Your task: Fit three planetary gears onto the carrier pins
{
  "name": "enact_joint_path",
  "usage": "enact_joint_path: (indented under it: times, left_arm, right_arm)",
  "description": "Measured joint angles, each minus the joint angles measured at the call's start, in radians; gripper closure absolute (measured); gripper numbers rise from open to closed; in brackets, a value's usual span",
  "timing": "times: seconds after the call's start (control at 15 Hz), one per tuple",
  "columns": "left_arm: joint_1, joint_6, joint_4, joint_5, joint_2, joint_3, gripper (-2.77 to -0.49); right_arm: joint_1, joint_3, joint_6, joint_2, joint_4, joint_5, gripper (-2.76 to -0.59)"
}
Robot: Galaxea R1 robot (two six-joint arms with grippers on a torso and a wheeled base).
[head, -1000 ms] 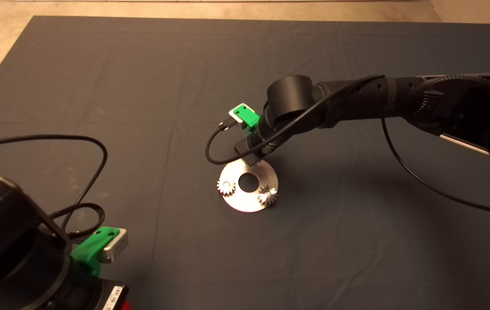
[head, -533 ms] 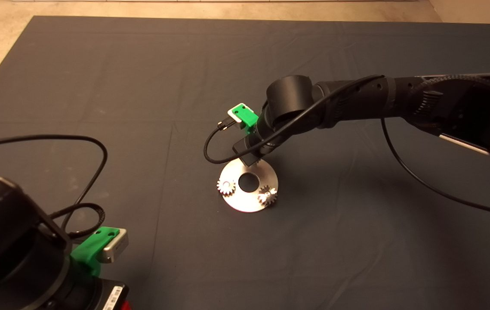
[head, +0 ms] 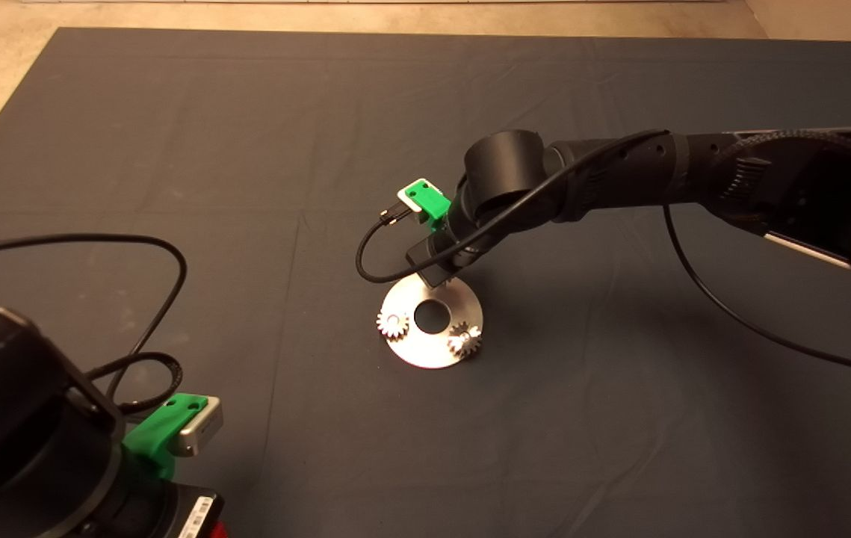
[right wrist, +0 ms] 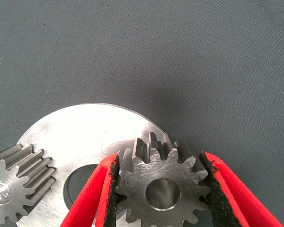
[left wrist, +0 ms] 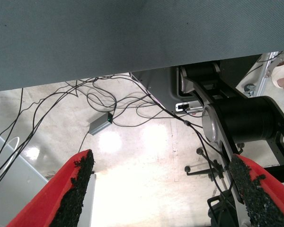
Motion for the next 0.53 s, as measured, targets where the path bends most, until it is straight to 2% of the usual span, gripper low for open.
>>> enact_joint_path:
  times: [0.13, 0.27, 0.53]
  left_arm:
    - [0.0, 0.0, 0.0, 0.0, 0.0, 0.0, -2.04]
    - [0.0, 0.0, 0.0, 0.0, 0.0, 0.0, -2.04]
    - [0.0, 0.0, 0.0, 0.0, 0.0, 0.0, -2.04]
  right_arm:
    - [0.0, 0.0, 0.0, 0.0, 0.0, -0.001, -1.1]
    - [0.0, 0.0, 0.0, 0.001, 0.0, -0.024, -1.1]
    - [0.0, 0.0, 0.0, 0.001, 0.0, -0.034, -1.1]
